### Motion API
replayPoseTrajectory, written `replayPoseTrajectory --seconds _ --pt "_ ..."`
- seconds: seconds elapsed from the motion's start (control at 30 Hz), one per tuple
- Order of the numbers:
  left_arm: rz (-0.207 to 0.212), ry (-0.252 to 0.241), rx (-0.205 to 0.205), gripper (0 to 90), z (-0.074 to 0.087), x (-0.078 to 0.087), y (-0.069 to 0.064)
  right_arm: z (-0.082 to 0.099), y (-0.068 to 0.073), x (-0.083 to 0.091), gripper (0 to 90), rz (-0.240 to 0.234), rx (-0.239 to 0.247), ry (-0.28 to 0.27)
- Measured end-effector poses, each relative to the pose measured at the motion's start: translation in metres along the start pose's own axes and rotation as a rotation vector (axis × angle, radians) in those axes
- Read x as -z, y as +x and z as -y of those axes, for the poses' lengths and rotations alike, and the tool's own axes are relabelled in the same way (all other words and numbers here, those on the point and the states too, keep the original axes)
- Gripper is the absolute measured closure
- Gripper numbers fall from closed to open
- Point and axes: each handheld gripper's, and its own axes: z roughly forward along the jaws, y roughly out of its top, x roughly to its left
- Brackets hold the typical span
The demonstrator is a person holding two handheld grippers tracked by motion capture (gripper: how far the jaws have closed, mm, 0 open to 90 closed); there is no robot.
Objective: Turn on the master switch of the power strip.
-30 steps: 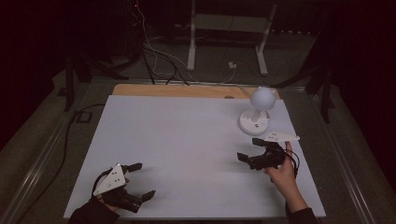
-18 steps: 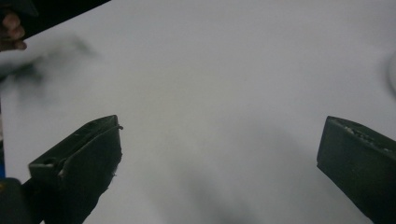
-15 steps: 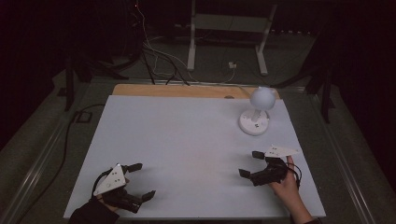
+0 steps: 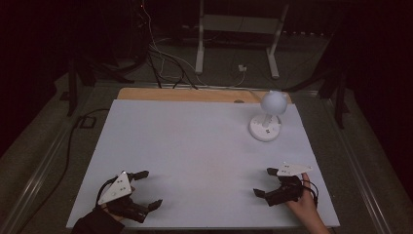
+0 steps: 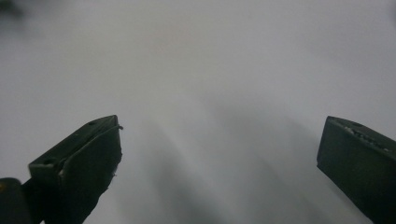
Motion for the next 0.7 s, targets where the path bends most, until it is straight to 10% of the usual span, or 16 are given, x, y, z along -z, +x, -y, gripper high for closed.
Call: replayPoseTrajectory --seconds 0.7 --pt "-0.002 0.011 0.000 0.0 0.001 -0.002 0.000 0.023 0.007 0.007 0.0 0.042 0.021 0.029"
